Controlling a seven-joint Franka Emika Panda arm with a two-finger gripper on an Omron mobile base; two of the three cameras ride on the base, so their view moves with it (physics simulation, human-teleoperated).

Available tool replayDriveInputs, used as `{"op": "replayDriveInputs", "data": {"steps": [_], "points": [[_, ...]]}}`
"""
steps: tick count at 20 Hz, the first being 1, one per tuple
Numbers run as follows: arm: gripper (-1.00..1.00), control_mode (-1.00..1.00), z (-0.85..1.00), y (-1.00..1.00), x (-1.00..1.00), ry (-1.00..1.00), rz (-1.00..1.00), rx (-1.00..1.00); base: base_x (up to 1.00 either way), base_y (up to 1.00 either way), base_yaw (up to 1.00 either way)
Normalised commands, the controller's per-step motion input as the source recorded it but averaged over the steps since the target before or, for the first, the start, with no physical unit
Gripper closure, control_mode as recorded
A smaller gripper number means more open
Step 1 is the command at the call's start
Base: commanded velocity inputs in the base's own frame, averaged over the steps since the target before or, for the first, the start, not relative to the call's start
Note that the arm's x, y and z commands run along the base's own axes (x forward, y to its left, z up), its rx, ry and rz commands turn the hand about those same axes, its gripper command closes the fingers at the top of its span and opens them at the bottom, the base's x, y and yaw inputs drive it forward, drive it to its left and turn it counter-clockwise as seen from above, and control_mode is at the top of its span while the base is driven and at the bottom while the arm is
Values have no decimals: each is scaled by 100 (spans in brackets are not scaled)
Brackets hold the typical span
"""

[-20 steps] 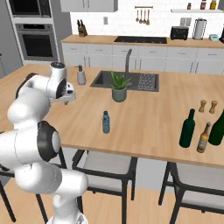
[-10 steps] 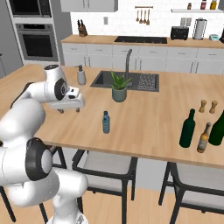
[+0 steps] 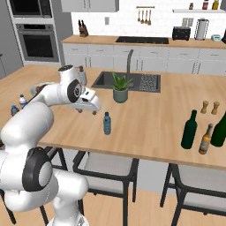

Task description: Move the plastic bottles in the middle to the plastics group, and the glass bottles in the middle to the glass group.

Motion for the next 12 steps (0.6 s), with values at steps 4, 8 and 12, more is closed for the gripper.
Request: {"op": "replayDriveInputs", "data": {"steps": [4,8,12], "points": [[-100,-100,-32,-13,22,-37,0,7,0,0,0],[-100,-100,-6,-21,31,-29,3,1,0,0,0],[-100,-100,0,-30,39,-3,20,-4,0,0,0]]}}
